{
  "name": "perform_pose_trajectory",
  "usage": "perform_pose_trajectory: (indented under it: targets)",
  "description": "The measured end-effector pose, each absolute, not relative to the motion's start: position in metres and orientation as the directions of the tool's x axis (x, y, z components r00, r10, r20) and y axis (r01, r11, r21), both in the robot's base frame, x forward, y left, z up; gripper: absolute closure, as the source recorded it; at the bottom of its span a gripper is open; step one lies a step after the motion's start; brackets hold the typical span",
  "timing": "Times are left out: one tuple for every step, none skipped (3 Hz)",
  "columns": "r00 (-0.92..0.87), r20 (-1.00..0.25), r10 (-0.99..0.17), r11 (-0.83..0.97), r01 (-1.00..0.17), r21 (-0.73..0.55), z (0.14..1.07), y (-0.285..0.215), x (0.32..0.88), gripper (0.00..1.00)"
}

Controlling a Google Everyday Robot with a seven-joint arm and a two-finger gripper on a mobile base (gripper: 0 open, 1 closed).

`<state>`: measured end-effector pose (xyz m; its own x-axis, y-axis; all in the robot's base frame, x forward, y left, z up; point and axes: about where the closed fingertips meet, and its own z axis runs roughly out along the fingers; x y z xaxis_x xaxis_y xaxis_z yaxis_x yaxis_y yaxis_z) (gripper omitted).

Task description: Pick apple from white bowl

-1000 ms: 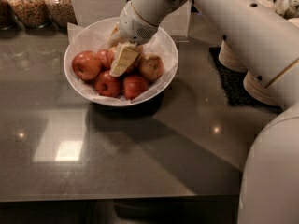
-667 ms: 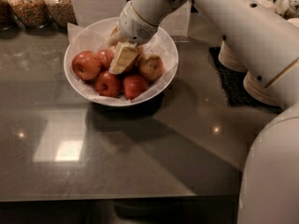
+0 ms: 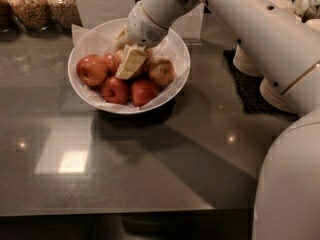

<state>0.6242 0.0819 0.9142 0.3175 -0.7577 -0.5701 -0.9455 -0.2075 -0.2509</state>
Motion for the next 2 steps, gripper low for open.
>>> perform_pose_trajectory:
  targets:
    - [0.318,-0.570,-0.758,-0.208,-0.945,-0.251,0.916,0.082,0.624,1.00]
    - [0.341,-0.508,-0.791,-0.224,-0.934,-0.278,0.962,0.097,0.612,1.00]
